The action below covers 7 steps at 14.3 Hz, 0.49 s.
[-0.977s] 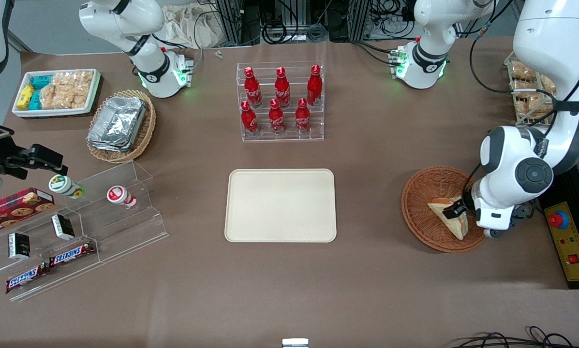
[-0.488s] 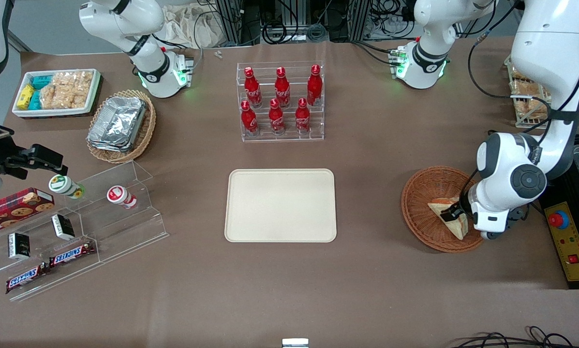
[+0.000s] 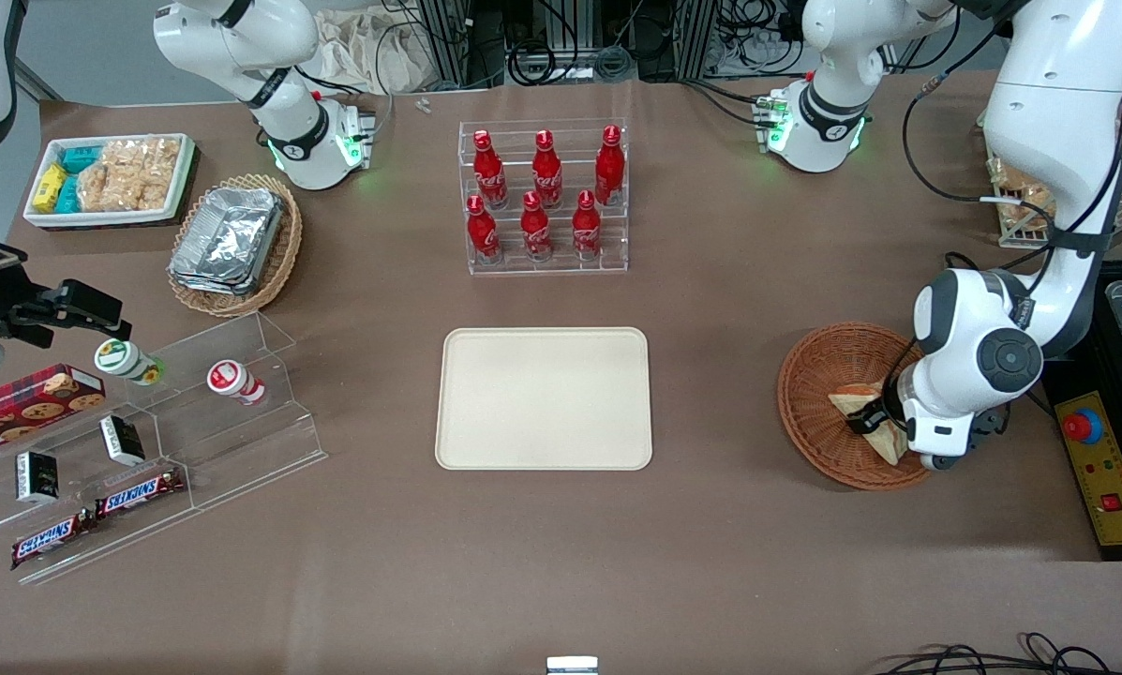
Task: Place sandwich from basket to tray
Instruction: 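Lower the left gripper and close it on the wrapped sandwich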
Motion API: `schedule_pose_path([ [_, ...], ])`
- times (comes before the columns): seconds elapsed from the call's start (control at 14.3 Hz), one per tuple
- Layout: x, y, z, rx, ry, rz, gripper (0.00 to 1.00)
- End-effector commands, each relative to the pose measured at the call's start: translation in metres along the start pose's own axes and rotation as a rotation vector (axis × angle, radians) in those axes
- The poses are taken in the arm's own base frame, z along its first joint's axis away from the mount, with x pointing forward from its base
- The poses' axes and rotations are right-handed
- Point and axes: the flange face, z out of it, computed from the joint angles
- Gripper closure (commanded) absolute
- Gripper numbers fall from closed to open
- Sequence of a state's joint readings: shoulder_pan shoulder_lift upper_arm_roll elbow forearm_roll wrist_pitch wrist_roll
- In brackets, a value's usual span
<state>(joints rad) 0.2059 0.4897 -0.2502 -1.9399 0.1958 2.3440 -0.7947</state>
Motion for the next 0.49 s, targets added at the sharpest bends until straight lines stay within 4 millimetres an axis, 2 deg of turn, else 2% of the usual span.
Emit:
schedule_pose_path([
  [0.0,-0.0013,0.0063,0.0003,-0.003,0.027,-0.025,0.82],
  [0.14,-0.0001,0.0083,0.0007,-0.006,0.028,-0.026,0.95],
  [0.42,-0.0011,0.0080,-0.0043,-0.002,0.029,-0.028,0.96],
])
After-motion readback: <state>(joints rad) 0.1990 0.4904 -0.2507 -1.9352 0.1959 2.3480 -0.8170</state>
